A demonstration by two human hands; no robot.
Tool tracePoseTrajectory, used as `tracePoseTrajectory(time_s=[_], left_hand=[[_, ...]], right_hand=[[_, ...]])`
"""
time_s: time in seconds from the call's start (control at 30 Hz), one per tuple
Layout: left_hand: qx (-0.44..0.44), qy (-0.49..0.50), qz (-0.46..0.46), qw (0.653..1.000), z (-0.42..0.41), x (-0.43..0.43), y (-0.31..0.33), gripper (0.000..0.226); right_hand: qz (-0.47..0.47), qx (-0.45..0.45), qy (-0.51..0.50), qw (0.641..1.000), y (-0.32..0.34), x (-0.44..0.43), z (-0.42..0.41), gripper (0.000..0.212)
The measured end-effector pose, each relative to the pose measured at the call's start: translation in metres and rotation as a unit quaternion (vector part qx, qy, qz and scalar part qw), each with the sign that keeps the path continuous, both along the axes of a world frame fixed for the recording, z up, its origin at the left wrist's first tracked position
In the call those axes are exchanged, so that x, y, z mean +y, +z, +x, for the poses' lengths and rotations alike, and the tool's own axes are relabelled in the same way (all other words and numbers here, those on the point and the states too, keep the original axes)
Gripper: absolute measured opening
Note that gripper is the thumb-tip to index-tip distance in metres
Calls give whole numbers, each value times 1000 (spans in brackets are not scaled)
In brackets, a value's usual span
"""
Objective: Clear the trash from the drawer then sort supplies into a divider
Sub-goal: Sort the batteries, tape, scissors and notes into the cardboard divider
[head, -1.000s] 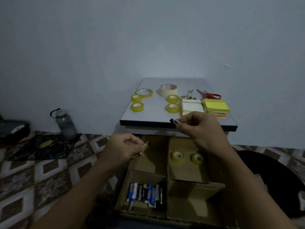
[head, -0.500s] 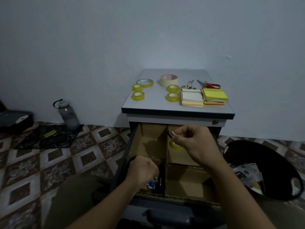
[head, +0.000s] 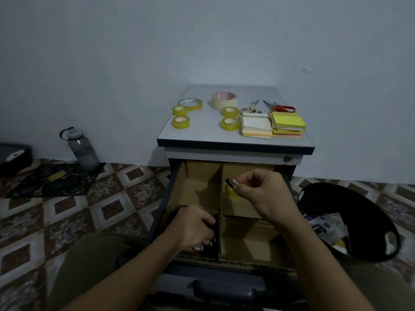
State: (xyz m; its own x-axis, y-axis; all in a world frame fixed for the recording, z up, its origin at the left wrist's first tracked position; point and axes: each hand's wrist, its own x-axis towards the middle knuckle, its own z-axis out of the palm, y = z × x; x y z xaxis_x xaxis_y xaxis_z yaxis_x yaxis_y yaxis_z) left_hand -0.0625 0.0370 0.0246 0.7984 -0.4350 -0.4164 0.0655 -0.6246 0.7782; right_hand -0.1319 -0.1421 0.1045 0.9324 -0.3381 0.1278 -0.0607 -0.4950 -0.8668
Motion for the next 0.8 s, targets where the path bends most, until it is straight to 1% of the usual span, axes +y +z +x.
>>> tracePoseTrajectory(time_s=[0.1,0.2,0.33,0.47,0.53,0.6,0.67,0.8], left_hand=[[-10,-3,5,1000,-1,4,6,21],[-14,18,-19,1000,-2,12,17,13],[-114,61,-49,990,4,35,38,12],[-220,122,-46,967,24,65,43,18],[-244,127,-36,961,34,75,38,19],[-243,120,-33,962,41,80,33,16],[-237,113,-33,964,45,81,29,13],[-250,104,-40,962,56,80,21,11]], right_hand=[[2,5,-2,1000,-3,0,0,4],[0,13,2,1000,-5,2,1,5],[3,9,-2,1000,-5,-1,1,9],[4,-3,1,1000,-7,4,3,14],[-1,-7,18,1000,-8,13,3,14],[-7,15,44,999,-9,25,4,11],[-10,61,74,995,-10,39,4,8],[12,131,125,983,-18,66,7,11]])
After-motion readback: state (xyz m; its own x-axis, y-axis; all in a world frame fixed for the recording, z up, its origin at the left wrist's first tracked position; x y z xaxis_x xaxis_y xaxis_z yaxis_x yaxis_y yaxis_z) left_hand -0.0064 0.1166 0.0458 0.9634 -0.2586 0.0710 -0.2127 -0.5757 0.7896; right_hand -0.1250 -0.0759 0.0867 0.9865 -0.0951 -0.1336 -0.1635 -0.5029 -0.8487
